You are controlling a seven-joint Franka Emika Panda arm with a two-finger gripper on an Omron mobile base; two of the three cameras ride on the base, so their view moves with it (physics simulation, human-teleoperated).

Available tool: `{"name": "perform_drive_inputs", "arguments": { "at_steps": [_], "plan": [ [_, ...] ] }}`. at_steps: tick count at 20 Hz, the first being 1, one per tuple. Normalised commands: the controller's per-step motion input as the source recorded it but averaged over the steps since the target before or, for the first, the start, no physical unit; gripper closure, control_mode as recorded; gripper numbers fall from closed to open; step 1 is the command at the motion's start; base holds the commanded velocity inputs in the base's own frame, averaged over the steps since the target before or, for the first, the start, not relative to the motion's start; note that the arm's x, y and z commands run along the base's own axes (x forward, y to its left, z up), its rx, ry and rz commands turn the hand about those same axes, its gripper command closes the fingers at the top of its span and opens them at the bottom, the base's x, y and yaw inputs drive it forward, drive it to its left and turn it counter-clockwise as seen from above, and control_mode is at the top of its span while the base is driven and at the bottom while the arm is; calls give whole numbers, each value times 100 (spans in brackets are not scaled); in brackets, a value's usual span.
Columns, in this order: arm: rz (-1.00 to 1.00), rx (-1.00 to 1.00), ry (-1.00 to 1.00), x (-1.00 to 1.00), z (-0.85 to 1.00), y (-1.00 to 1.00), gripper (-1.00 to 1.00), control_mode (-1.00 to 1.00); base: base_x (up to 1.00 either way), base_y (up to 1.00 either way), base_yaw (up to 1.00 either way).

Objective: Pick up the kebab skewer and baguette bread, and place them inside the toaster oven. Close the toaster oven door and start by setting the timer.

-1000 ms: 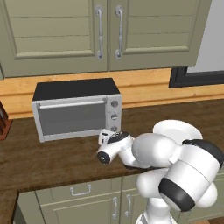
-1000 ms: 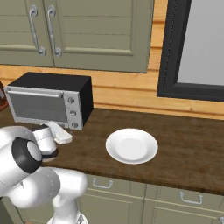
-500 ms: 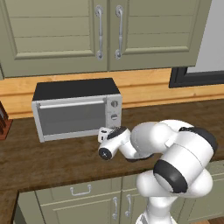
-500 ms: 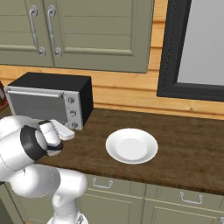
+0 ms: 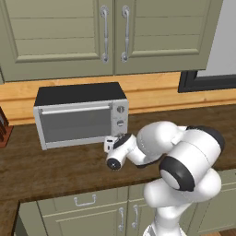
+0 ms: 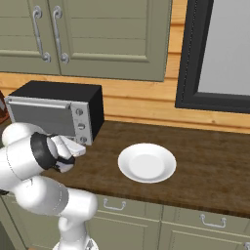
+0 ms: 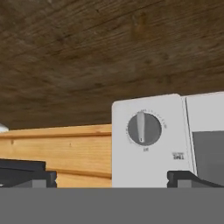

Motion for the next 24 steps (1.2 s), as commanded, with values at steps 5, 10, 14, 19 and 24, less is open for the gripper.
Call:
{"name": "perform_drive_inputs", "arguments": {
  "at_steps": [5,10,14,19,24],
  "plan": [
    [4,-4,0,7,-17,0,-100,-100,0,0,0],
    [3,-3,0,21,-12,0,-100,-100,0,0,0],
    [3,-2,0,27,-14,0,-100,-100,0,0,0],
    [4,-1,0,20,-15,0,-100,-100,0,0,0],
    [4,0,0,27,-15,0,-100,-100,0,0,0]
  ]
}}
